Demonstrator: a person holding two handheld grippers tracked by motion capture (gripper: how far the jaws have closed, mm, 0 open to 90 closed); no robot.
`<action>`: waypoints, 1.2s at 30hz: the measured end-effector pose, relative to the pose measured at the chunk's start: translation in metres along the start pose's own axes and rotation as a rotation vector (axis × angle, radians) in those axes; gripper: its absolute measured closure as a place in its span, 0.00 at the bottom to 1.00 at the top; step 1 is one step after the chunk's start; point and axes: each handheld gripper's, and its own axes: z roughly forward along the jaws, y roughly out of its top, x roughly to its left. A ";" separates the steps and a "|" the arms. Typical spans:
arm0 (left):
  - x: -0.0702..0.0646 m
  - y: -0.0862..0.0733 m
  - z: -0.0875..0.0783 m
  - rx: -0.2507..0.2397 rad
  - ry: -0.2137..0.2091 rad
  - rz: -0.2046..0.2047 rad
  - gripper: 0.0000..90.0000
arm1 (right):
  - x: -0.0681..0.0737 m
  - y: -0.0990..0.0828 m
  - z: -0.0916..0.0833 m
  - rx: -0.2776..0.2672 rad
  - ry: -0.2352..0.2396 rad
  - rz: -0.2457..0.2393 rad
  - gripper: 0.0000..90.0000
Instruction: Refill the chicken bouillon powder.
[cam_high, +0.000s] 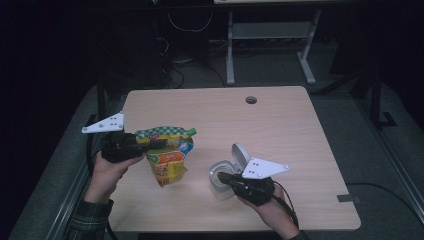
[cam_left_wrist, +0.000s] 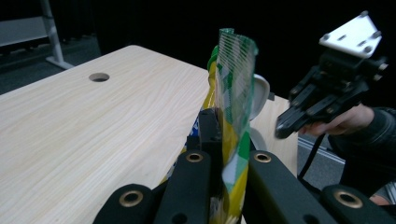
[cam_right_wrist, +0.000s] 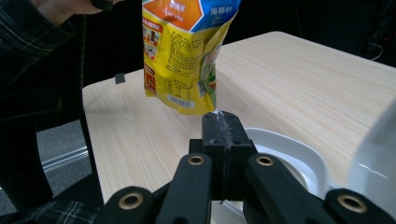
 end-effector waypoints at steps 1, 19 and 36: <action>-0.001 0.001 0.001 -0.003 -0.004 -0.003 1.00 | 0.001 0.000 0.003 0.003 -0.003 0.005 0.99; -0.023 0.016 0.010 -0.021 -0.097 0.034 1.00 | 0.010 0.016 0.048 0.010 -0.040 -0.005 1.00; -0.029 0.021 0.023 -0.023 -0.142 0.037 1.00 | 0.011 0.018 0.072 0.036 -0.091 0.018 1.00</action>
